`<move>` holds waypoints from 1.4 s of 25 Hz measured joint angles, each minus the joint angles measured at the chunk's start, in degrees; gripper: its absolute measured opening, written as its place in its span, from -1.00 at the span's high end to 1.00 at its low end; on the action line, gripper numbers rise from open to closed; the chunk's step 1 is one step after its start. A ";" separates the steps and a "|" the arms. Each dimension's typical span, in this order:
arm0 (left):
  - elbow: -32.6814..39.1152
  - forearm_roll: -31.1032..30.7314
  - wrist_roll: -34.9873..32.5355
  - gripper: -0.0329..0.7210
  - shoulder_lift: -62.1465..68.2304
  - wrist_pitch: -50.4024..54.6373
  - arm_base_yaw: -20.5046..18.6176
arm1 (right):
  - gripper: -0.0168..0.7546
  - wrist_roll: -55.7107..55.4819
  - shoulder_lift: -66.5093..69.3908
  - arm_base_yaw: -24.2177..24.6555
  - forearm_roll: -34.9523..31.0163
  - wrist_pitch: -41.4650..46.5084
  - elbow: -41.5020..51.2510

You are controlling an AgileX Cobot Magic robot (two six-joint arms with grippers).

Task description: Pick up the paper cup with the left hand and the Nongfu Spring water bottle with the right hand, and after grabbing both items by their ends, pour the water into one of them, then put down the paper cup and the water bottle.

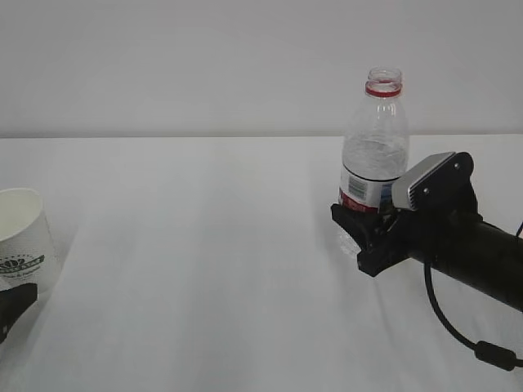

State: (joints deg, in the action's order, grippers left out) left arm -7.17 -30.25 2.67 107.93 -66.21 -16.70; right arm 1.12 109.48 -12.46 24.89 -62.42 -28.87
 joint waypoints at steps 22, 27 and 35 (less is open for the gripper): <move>-5.89 0.04 0.00 -0.76 4.16 0.00 0.00 | -0.21 0.00 0.00 0.00 0.00 0.00 0.00; -7.41 -0.45 0.11 -0.76 4.35 0.00 0.10 | -0.21 0.00 0.00 0.00 0.00 0.00 0.00; -9.89 -1.84 2.27 -0.76 5.31 0.00 0.10 | -0.21 0.00 0.00 0.00 0.00 0.00 0.00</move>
State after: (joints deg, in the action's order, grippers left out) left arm -17.07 -32.08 4.94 113.24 -66.21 -16.60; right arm 1.12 109.48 -12.46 24.89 -62.42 -28.87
